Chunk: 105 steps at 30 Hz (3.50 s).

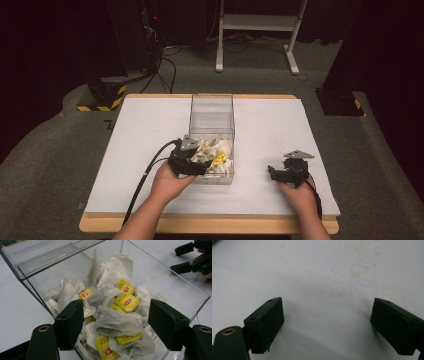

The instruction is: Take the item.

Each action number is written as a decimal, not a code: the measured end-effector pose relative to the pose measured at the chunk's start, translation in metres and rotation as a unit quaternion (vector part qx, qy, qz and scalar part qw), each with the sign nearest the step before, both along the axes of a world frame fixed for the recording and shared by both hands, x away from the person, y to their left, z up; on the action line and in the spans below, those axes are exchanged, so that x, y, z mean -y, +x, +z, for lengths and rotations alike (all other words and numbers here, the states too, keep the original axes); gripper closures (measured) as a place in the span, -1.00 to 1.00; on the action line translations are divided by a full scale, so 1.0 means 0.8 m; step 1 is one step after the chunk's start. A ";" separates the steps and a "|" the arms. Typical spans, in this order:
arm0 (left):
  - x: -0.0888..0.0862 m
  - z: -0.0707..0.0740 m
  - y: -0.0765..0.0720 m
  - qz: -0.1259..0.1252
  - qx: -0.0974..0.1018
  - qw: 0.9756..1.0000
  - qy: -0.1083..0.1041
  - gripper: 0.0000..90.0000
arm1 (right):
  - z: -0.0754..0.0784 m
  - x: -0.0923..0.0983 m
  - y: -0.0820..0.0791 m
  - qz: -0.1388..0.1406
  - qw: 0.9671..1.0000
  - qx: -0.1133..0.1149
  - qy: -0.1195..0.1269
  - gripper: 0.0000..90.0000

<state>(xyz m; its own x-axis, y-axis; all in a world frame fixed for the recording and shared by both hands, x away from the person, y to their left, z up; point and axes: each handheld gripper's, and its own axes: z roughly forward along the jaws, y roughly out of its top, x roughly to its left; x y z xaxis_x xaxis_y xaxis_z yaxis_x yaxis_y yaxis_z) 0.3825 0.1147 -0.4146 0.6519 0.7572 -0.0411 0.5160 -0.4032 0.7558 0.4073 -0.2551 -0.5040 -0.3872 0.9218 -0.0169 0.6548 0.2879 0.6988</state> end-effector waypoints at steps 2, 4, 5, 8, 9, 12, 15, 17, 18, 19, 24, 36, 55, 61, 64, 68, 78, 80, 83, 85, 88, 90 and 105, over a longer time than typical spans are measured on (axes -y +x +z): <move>0.002 -0.001 0.003 -0.001 -0.006 1.000 0.008 -0.34 | 0.000 0.000 0.000 0.000 1.000 0.000 0.000 -0.75; 0.003 -0.002 0.004 -0.004 -0.011 1.000 0.011 -0.33 | 0.000 0.000 0.000 0.000 1.000 0.000 0.000 -0.75; 0.004 -0.003 0.005 -0.005 -0.015 1.000 0.013 -0.32 | 0.000 0.000 0.000 0.000 1.000 0.000 0.000 -0.75; 0.006 -0.004 0.007 -0.004 -0.019 1.000 0.017 -0.31 | 0.000 0.000 0.000 0.000 1.000 0.000 0.000 -0.75; 0.006 -0.004 0.008 -0.008 -0.024 1.000 0.017 -0.29 | 0.000 0.000 0.000 0.000 1.000 0.000 0.000 -0.75; 0.010 -0.008 0.009 -0.015 -0.034 0.999 0.023 -0.26 | 0.000 0.000 0.000 0.000 1.000 0.000 0.000 -0.75; 0.012 -0.009 0.009 -0.017 -0.038 0.999 0.020 -0.24 | 0.000 0.000 0.000 0.000 1.000 0.000 0.000 -0.75; 0.011 -0.008 0.009 -0.016 -0.038 0.999 0.022 -0.21 | 0.000 0.000 0.000 0.000 1.000 0.000 0.000 -0.75; 0.011 -0.008 0.009 -0.016 -0.037 0.999 0.024 -0.19 | 0.000 0.000 0.000 0.000 1.000 0.000 0.000 -0.75; 0.011 -0.008 0.010 -0.017 -0.037 0.999 0.024 -0.17 | 0.000 0.000 0.000 0.000 1.000 0.000 0.000 -0.75; 0.010 -0.011 0.011 -0.020 -0.045 0.998 0.027 -0.13 | 0.000 0.000 0.000 0.000 1.000 0.000 0.000 -0.75; 0.011 -0.014 0.008 -0.032 -0.045 0.997 0.048 0.09 | 0.000 0.000 0.000 0.002 1.000 0.002 -0.001 -0.75; 0.009 -0.024 0.003 -0.034 -0.044 0.997 0.059 0.78 | 0.000 0.000 0.000 0.000 1.000 0.003 -0.001 -0.74; 0.007 -0.024 0.000 -0.031 -0.037 0.997 0.052 0.98 | 0.000 0.000 0.000 0.001 1.000 0.004 -0.002 -0.74; 0.006 -0.024 -0.002 -0.031 -0.033 0.998 0.049 1.00 | 0.000 0.000 0.000 0.001 1.000 0.003 -0.003 -0.74; 0.004 -0.025 -0.006 -0.030 -0.021 0.999 0.034 1.00 | 0.000 0.000 -0.001 0.000 1.000 0.002 -0.003 -0.74; -0.006 -0.019 -0.015 -0.020 0.014 1.000 -0.015 1.00 | 0.000 0.000 -0.001 0.000 1.000 0.003 -0.003 -0.74; -0.010 -0.016 -0.018 -0.018 0.021 0.999 -0.025 1.00 | 0.000 -0.001 -0.001 0.000 1.000 0.004 -0.004 -0.74; -0.014 -0.013 -0.021 -0.019 0.031 0.999 -0.039 1.00 | 0.000 -0.001 -0.001 0.000 1.000 0.003 -0.003 -0.74; -0.018 -0.012 -0.023 -0.017 0.037 0.998 -0.048 1.00 | 0.000 -0.001 -0.001 0.000 1.000 0.003 -0.003 -0.74; -0.022 -0.009 -0.024 -0.018 0.048 0.997 -0.063 1.00 | 0.000 0.000 -0.001 0.001 1.000 0.003 -0.002 -0.74; -0.023 -0.008 -0.024 -0.019 0.054 0.996 -0.070 1.00 | 0.000 0.000 -0.001 0.000 1.000 0.003 -0.002 -0.74; -0.028 0.002 -0.029 -0.027 0.098 0.989 -0.109 1.00 | 0.000 0.000 -0.001 0.000 1.000 0.003 -0.003 -0.74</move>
<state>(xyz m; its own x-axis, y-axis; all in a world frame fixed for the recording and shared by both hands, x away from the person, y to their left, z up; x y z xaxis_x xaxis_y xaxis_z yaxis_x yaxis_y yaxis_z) 0.3593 0.1368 -0.4129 0.7033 0.7076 -0.0682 0.3328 -0.2430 0.9112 0.4066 -0.2547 -0.5039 -0.3866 0.9219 -0.0238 0.6513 0.2912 0.7007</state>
